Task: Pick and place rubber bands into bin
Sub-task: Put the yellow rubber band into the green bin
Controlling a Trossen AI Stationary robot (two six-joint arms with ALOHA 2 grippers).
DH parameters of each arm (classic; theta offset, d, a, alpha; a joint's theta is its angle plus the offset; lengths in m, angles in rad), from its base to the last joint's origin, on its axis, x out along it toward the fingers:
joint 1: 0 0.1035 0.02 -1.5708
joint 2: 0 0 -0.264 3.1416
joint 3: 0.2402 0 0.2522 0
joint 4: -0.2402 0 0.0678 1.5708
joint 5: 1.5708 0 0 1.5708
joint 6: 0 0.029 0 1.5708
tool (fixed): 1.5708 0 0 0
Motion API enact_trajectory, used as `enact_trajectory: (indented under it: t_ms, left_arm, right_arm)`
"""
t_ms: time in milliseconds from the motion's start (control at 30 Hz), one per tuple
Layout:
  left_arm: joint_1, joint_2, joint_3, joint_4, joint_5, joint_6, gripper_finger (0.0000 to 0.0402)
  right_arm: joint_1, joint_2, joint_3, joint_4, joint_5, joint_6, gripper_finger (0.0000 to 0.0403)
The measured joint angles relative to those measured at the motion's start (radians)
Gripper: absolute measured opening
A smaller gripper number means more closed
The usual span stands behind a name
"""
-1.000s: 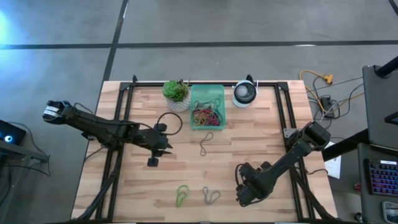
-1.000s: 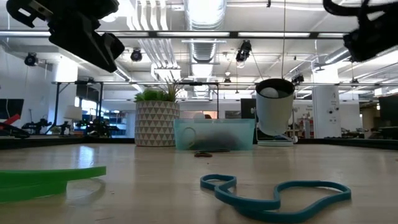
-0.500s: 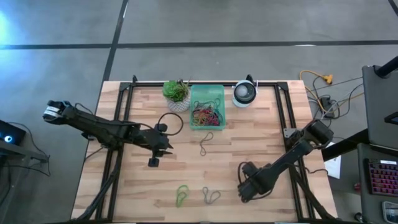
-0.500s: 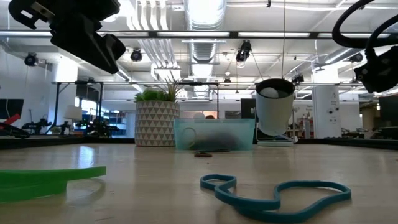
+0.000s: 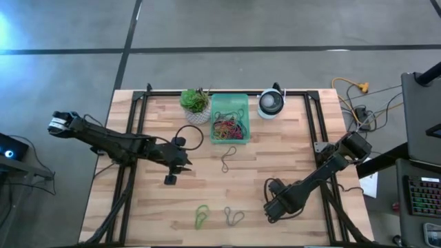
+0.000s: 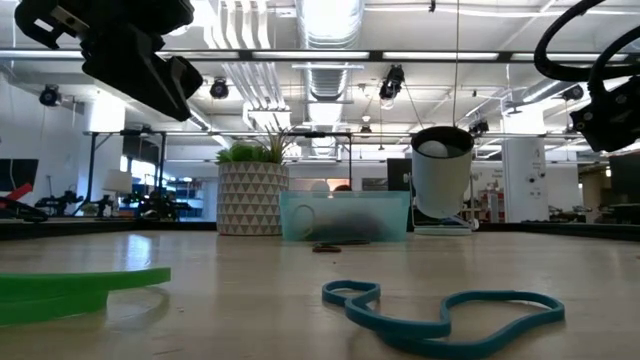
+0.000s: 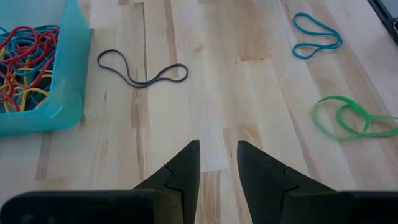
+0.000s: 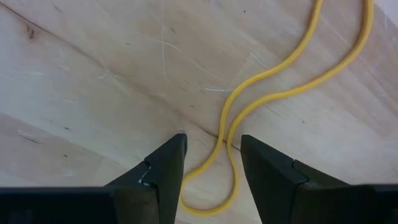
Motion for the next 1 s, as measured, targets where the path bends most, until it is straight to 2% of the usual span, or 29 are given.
enact_trajectory:
  t_ms: [600, 1000]
  left_arm:
    - [0.0, 0.0, 0.0, 0.0, 0.0, 0.001, 0.0091]
    - [0.0, 0.0, -0.001, 0.0, -0.001, 0.001, 0.0091]
  right_arm:
    - [0.019, -0.006, -0.039, 0.085, 0.029, -0.038, 0.0142]
    - [0.024, -0.017, 0.001, 0.091, 0.142, -0.118, 0.0112]
